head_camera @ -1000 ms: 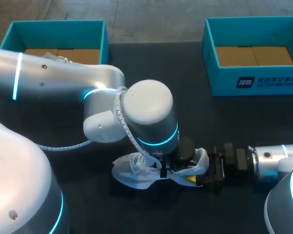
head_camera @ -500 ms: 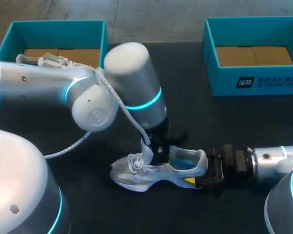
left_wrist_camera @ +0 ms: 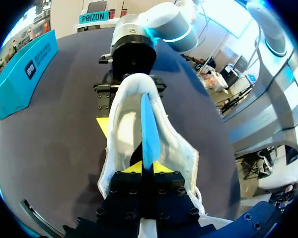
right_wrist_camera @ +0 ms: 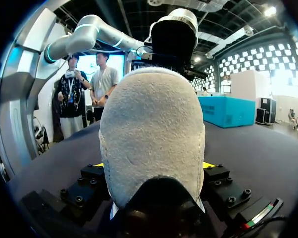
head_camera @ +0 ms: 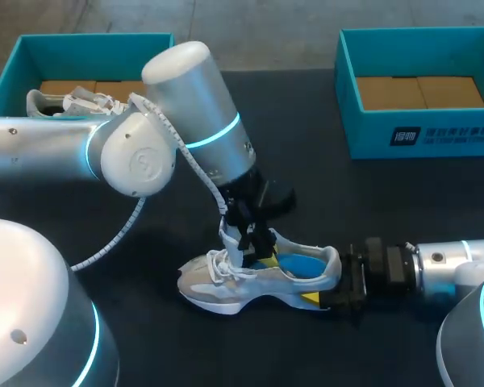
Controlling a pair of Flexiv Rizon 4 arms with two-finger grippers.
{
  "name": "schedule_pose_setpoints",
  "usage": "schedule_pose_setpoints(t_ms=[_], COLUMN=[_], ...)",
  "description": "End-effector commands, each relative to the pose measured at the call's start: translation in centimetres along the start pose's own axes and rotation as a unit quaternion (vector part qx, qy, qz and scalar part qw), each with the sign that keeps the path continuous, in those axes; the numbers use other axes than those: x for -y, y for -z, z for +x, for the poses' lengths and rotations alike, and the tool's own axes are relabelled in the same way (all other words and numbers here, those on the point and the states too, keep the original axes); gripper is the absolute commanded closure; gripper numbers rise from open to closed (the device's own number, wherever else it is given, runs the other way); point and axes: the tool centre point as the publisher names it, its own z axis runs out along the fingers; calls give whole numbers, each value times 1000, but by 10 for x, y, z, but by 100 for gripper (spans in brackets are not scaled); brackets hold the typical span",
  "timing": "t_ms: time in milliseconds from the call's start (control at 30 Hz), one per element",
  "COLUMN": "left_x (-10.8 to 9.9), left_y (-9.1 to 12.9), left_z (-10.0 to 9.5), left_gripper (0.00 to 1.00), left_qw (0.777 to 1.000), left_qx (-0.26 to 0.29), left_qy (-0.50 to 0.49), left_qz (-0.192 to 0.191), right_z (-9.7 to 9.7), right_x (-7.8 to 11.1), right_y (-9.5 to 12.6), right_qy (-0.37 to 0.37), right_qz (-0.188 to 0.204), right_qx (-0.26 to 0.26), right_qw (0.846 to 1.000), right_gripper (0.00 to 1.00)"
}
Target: Take the shoe out of the shoebox, open the shoe tongue, remove and reinsert the insole, then place the shoe into the shoebox
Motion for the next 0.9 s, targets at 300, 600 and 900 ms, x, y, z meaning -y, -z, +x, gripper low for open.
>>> schedule_pose_setpoints(t_ms=[300, 600, 900], left_x=[-9, 2, 10], left_y=[16, 7, 2], left_z=[4, 13, 16], left_gripper=[100, 100, 63], left_qw=[1000, 1000, 999], left_qx=[-4, 7, 37], left_qy=[-5, -16, -29], left_qz=[27, 6, -9], right_z=[2, 2, 2], right_x=[7, 7, 7], right_y=[3, 3, 3], right_qy=[0, 0, 0], right_qz=[2, 2, 2], right_qx=[2, 2, 2], right_qw=[1000, 1000, 1000], right_gripper=[100, 100, 100])
